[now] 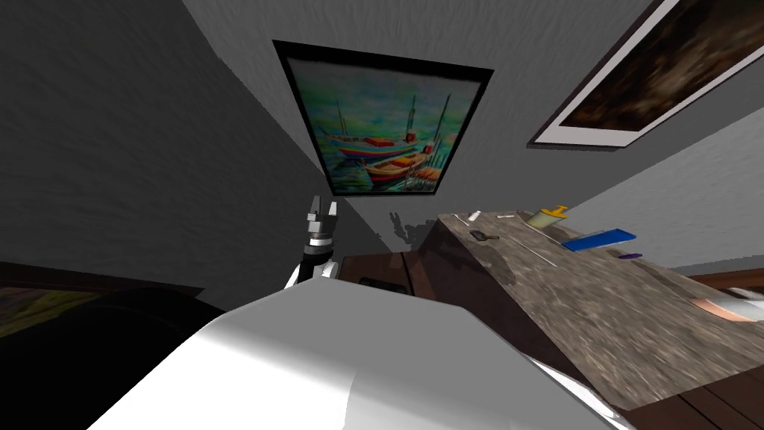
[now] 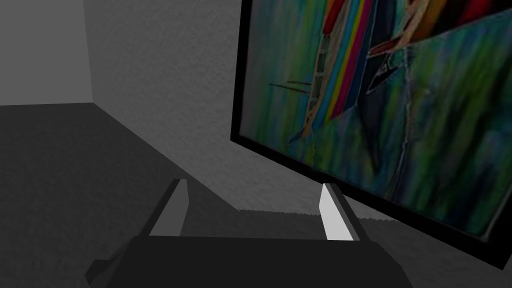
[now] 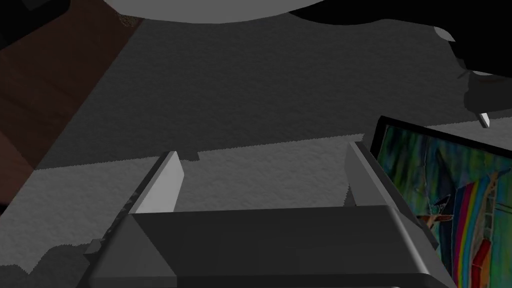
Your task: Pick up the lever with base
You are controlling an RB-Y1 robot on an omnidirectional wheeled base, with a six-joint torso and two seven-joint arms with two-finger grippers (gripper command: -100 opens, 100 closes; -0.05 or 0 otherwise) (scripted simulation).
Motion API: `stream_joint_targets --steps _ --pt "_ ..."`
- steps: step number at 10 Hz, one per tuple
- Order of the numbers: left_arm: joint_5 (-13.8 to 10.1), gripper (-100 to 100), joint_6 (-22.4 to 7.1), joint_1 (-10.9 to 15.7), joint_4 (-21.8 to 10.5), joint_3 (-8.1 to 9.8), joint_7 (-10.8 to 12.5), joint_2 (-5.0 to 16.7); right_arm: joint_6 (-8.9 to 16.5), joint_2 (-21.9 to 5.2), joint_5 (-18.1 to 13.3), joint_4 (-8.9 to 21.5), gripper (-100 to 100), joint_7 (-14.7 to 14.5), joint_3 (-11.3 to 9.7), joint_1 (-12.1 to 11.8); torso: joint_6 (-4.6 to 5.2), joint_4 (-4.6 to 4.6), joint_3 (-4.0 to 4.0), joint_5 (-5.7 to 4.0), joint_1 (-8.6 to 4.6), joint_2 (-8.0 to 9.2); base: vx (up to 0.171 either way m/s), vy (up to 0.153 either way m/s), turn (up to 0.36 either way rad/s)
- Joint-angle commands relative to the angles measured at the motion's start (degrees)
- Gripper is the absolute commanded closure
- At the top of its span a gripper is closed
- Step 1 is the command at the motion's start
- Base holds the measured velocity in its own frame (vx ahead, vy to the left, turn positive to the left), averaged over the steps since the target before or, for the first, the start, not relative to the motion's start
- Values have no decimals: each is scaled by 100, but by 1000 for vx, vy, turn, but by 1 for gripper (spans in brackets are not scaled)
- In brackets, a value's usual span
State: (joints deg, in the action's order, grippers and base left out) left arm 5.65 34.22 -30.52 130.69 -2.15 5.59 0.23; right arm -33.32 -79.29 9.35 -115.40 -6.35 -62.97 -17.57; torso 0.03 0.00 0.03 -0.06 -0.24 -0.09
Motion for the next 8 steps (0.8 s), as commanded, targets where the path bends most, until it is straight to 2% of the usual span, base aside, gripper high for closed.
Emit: stream_joint_targets --steps 1,2,3,4,5,6,7,8 --pt "0 0 0 0 0 0 0 0 70 -286 52 -39 -100 -66 -97 -47 0 0 0 0 0 0 24 -23 94" --pt "0 0 0 -1 0 1 0 0 70 -420 52 -39 -100 -66 -97 -47 3 0 1 1 0 -1 14 -12 -16" --pt "0 0 0 -1 0 1 0 0 96 -639 114 158 -100 -96 -323 -16 4 1 -1 0 4 1 26 -20 154" --pt "0 0 0 0 0 0 0 0 96 -818 114 158 -100 -96 -323 -16 0 0 1 1 0 -3 27 -26 122" --pt "0 0 0 -1 0 0 0 0 123 -1042 177 359 -100 -127 -534 13 2 -1 3 -1 -1 -4 41 -36 255" --pt "0 0 0 0 0 0 0 0 123 -1201 177 359 -100 -127 -534 13 -1 -2 5 0 -5 -9 46 -42 80" --pt "0 0 0 -1 0 1 0 0 152 -1395 241 544 -100 -160 -730 40 5 -2 6 -2 -7 -10 64 -52 162" --pt "0 0 0 -1 0 1 0 0 152 -1538 241 562 -100 -160 -730 40 0 -3 10 -3 -13 -17 52 -55 97"
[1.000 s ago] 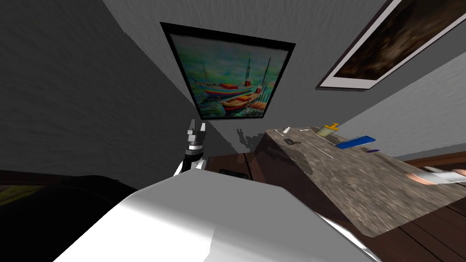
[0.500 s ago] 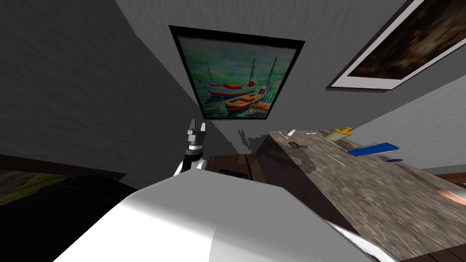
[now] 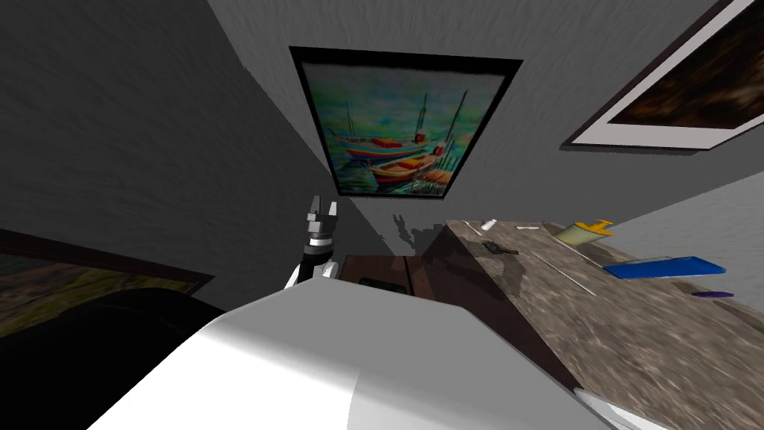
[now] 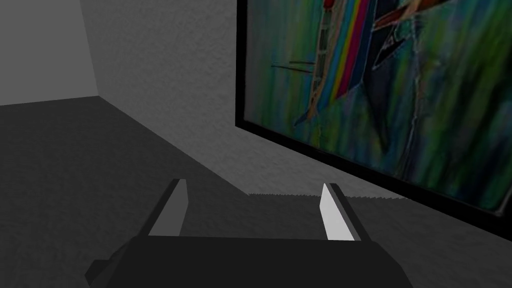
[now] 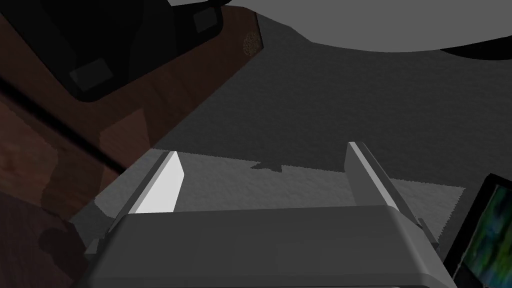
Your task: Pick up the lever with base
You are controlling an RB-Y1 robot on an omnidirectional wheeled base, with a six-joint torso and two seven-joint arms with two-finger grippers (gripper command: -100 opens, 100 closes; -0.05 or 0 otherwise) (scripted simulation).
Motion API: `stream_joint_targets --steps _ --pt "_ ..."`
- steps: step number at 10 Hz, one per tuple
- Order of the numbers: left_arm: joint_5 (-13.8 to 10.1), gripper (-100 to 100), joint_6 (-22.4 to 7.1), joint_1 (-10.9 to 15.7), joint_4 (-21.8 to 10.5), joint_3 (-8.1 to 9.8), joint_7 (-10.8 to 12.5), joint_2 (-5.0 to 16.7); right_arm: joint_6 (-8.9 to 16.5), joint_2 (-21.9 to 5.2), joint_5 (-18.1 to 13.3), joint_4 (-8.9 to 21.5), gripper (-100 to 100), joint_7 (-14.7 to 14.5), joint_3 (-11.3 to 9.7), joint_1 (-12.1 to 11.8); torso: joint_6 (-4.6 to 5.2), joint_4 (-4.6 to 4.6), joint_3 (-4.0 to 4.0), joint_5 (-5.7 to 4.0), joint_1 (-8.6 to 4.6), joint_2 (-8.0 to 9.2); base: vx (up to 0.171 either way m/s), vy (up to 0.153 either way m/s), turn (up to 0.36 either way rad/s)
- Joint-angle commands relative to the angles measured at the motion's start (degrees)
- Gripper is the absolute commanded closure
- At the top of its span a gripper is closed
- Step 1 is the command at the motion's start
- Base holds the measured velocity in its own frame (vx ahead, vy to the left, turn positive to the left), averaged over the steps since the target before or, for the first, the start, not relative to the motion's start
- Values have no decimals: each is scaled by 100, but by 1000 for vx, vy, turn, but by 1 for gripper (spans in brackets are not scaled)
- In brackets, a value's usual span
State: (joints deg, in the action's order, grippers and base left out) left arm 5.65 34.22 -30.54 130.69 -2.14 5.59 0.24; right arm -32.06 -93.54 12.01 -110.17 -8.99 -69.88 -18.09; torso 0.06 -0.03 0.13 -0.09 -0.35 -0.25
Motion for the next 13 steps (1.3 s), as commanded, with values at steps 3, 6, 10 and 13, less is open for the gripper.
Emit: stream_joint_targets --steps 3,6,10,13 --pt "0 0 0 0 0 0 0 0 83 -635 103 446 -100 36 -384 143 -1 -1 3 0 -1 -6 70 -60 161" --pt "0 0 0 0 0 0 0 0 112 -1066 167 646 -100 0 -533 166 2 1 -3 1 10 6 46 -46 79" --pt "0 0 0 -1 0 0 0 0 172 -1554 291 1036 -100 -71 -786 211 0 -3 9 -4 -13 -14 83 -97 141" --pt "0 0 0 -1 0 1 0 0 238 -2016 409 1378 -100 -140 -981 253 3 -4 10 -2 -10 -17 105 -121 168"
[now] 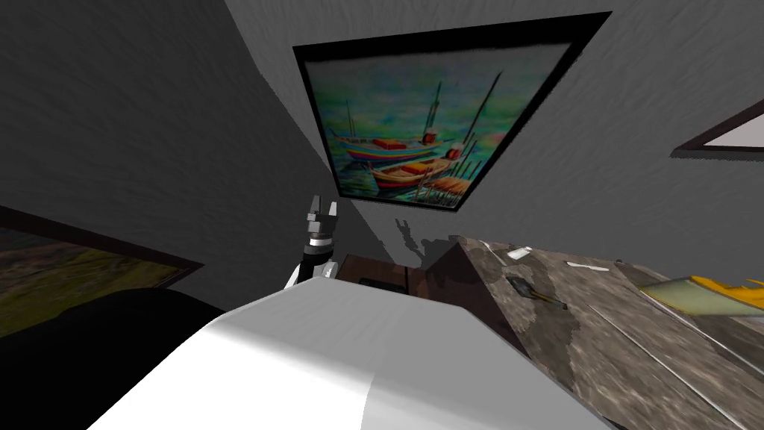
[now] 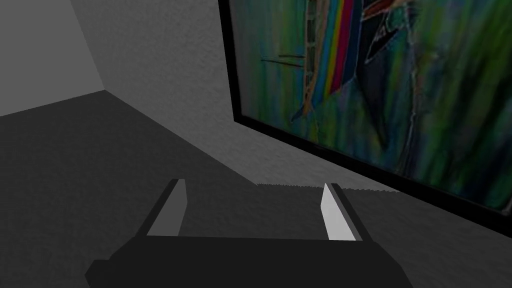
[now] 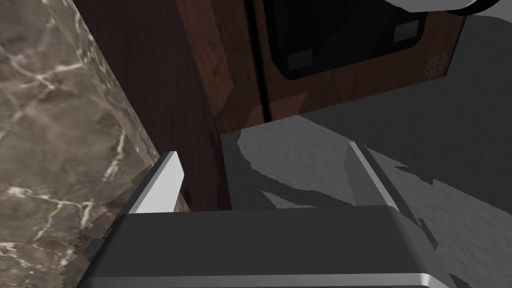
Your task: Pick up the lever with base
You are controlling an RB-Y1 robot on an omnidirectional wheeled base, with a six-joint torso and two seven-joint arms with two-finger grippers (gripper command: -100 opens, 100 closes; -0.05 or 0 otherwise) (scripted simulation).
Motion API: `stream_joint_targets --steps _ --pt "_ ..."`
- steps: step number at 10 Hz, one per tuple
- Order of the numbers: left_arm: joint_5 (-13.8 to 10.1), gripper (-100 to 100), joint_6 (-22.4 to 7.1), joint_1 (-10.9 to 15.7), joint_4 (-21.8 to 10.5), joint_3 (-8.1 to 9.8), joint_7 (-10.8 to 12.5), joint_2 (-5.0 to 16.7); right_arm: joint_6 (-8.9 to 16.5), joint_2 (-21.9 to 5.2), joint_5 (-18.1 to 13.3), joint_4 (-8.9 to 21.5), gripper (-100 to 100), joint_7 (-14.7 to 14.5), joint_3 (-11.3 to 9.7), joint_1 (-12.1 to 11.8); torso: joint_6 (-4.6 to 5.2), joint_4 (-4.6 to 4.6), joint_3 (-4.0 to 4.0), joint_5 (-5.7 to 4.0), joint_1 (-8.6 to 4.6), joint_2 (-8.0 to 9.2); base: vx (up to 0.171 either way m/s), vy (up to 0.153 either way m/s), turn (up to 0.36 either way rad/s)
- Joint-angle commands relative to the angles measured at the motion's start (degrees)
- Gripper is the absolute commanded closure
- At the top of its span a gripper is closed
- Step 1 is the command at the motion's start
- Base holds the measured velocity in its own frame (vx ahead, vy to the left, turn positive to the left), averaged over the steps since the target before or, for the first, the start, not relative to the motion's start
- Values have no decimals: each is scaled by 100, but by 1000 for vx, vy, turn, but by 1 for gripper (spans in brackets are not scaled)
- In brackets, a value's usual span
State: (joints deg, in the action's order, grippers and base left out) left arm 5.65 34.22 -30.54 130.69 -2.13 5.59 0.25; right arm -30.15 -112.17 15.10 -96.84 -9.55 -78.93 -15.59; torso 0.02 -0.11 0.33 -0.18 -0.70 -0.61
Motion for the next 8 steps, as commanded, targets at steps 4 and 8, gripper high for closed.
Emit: stream_joint_targets --steps 4,8 --pt "0 0 0 -1 0 1 0 1 140 -524 251 522 -100 -173 -252 65 1 -6 12 -7 -25 -18 154 -209 197" --pt "0 0 0 -2 0 0 0 -1 169 -690 343 775 -100 -215 -241 174 3 -12 28 3 34 -46 169 -97 181"
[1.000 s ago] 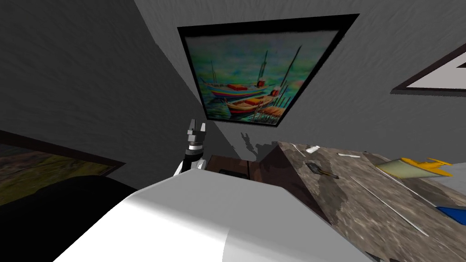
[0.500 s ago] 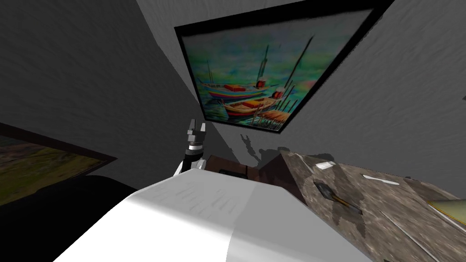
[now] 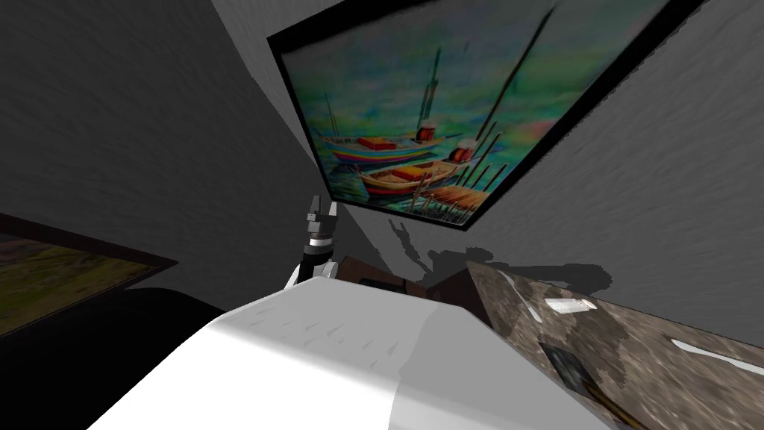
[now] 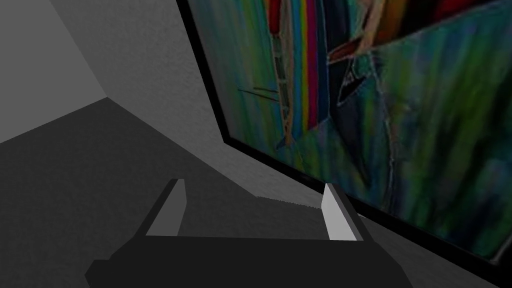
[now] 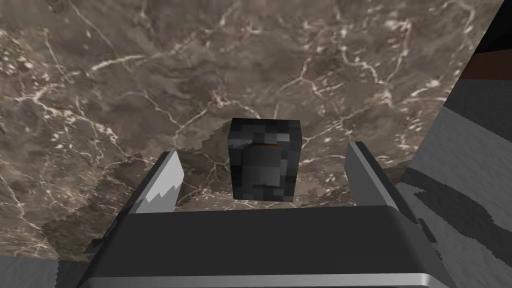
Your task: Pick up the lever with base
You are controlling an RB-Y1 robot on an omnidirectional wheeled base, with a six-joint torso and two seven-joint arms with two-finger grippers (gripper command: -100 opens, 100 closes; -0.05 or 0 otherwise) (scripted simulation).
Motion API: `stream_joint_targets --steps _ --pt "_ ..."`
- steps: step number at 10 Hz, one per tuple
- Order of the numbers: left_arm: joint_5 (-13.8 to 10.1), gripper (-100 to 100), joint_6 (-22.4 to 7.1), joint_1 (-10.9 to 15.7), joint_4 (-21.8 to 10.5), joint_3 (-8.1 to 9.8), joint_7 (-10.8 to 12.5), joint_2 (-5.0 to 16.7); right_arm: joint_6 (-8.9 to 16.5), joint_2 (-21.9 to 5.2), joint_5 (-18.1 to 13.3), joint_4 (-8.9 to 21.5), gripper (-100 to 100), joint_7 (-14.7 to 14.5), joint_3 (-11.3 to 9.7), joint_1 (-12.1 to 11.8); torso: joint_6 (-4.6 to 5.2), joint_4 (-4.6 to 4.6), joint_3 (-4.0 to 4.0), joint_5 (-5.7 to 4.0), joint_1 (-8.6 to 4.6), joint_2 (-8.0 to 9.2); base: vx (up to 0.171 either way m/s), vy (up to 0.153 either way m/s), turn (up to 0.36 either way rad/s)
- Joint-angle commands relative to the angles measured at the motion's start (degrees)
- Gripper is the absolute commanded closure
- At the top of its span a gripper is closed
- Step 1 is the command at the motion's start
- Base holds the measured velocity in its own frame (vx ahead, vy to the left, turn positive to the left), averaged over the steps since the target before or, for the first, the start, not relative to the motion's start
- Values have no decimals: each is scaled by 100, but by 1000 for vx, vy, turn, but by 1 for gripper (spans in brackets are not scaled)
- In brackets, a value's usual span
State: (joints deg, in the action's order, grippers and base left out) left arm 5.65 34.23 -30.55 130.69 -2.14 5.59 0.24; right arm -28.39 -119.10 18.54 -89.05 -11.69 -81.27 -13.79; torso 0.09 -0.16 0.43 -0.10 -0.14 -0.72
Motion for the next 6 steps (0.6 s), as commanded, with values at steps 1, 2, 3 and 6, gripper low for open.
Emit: stream_joint_targets --steps 1,2,3,6 --pt "0 0 0 0 0 0 0 0 0 0 0 0 0 0 0 0 0 0 0 0 0 0 18 -9 3" --pt "0 0 0 1 0 0 0 0 63 184 -41 125 -100 14 79 -19 2 8 -19 4 14 30 0 0 0" --pt "0 0 0 1 0 -1 0 -1 111 321 -72 219 -100 25 137 -32 3 13 -29 4 18 46 -14 5 -17" --pt "0 0 0 2 0 -1 0 -1 101 348 -91 258 100 40 155 -40 4 17 -38 8 24 60 -10 3 -5"
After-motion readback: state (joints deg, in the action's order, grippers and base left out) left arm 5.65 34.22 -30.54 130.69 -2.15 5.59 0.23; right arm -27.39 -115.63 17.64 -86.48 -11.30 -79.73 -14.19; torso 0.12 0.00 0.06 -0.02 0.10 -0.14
